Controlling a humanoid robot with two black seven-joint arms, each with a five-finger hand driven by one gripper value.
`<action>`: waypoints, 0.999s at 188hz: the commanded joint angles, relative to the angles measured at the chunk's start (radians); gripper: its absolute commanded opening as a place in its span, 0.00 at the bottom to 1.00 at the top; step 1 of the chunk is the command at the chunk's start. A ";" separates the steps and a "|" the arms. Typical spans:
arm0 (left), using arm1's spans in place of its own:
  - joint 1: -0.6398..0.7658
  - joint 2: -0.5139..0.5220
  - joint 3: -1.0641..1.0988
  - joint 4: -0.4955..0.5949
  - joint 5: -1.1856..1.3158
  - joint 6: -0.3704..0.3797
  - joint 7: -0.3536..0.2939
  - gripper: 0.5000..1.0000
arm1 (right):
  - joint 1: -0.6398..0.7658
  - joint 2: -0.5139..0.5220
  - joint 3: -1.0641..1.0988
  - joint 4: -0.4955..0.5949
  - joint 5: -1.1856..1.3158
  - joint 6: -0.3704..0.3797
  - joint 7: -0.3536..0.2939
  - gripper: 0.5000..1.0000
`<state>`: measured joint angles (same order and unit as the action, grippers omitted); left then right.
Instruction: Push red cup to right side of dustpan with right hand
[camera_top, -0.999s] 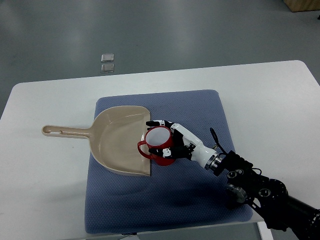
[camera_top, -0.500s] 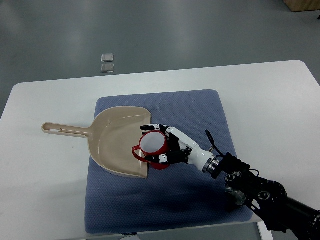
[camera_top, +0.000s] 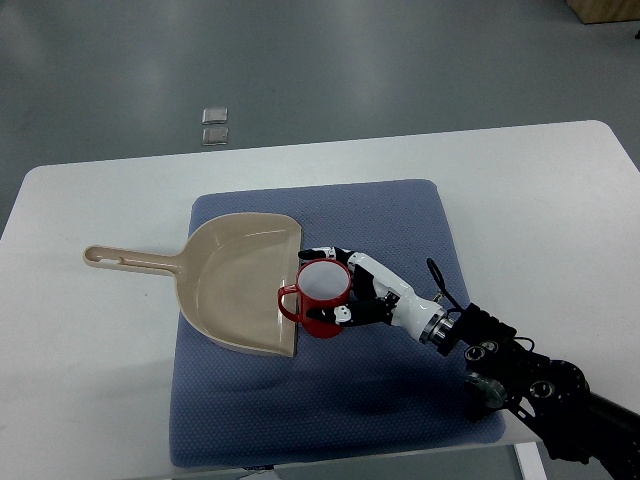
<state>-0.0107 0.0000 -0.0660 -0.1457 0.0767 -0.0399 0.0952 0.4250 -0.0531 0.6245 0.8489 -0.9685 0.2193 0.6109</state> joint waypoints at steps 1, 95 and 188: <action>0.000 0.000 0.000 0.000 0.000 0.000 0.000 1.00 | 0.000 -0.004 0.001 0.001 -0.001 0.000 0.000 0.77; 0.000 0.000 0.000 0.000 0.000 0.000 0.000 1.00 | -0.003 -0.037 0.001 0.004 0.001 0.000 0.000 0.77; 0.000 0.000 0.000 0.000 0.000 0.000 -0.002 1.00 | -0.008 -0.067 -0.003 0.076 -0.001 0.006 0.000 0.77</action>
<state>-0.0107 0.0000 -0.0660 -0.1457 0.0767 -0.0399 0.0951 0.4188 -0.1128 0.6221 0.9143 -0.9679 0.2206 0.6109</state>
